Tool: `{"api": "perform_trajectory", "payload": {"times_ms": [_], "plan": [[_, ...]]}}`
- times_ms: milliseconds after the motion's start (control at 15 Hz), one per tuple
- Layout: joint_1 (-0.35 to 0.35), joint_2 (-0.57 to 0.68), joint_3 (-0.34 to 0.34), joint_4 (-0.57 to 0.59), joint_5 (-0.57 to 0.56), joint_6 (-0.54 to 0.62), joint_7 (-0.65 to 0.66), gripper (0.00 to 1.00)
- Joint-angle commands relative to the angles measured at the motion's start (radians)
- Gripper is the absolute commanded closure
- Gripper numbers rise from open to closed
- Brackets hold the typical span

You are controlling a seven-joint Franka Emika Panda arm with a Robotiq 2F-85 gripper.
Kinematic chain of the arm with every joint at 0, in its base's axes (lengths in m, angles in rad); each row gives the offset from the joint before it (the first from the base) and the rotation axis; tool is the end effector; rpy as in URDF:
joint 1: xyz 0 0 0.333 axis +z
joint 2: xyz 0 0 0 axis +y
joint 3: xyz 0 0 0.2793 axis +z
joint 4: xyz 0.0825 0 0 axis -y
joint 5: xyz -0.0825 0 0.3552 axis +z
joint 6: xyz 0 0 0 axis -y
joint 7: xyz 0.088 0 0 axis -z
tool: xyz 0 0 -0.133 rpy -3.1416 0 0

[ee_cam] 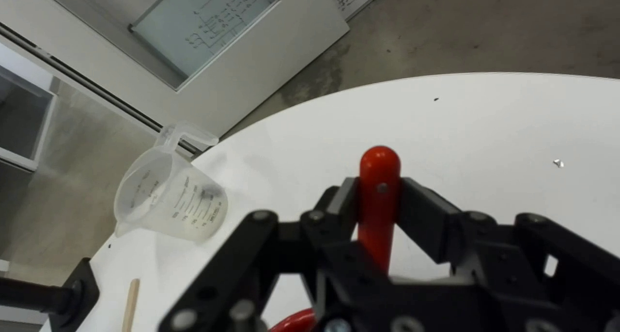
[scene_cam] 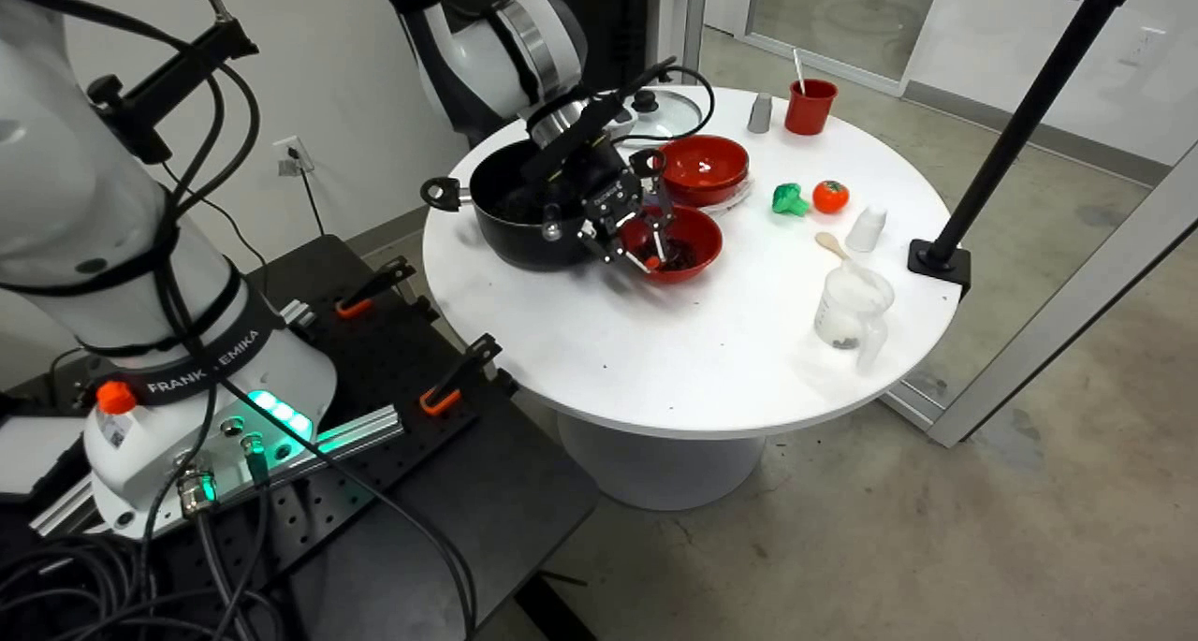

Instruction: Use the spoon to scoop some beans from the red bowl and put them in the pot

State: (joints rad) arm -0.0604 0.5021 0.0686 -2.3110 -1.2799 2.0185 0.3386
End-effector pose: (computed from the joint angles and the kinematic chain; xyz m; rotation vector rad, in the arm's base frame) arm 0.4216 -0.0705 0.0893 2.0254 0.7966 -0.5828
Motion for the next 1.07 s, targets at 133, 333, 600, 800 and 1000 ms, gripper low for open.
{"api": "perform_trajectory", "payload": {"times_ms": [133,333,600,800,1000], "plan": [[-0.013,-0.034,-0.019,0.086,0.196,0.022,-0.187,0.94],[-0.004,-0.035,-0.039,0.128,0.254,0.001,-0.224,0.94],[0.013,-0.019,-0.059,0.159,0.294,-0.057,-0.25,0.94],[0.025,-0.007,-0.058,0.165,0.309,-0.113,-0.259,0.94],[0.041,0.009,-0.052,0.169,0.322,-0.163,-0.265,0.94]]}}
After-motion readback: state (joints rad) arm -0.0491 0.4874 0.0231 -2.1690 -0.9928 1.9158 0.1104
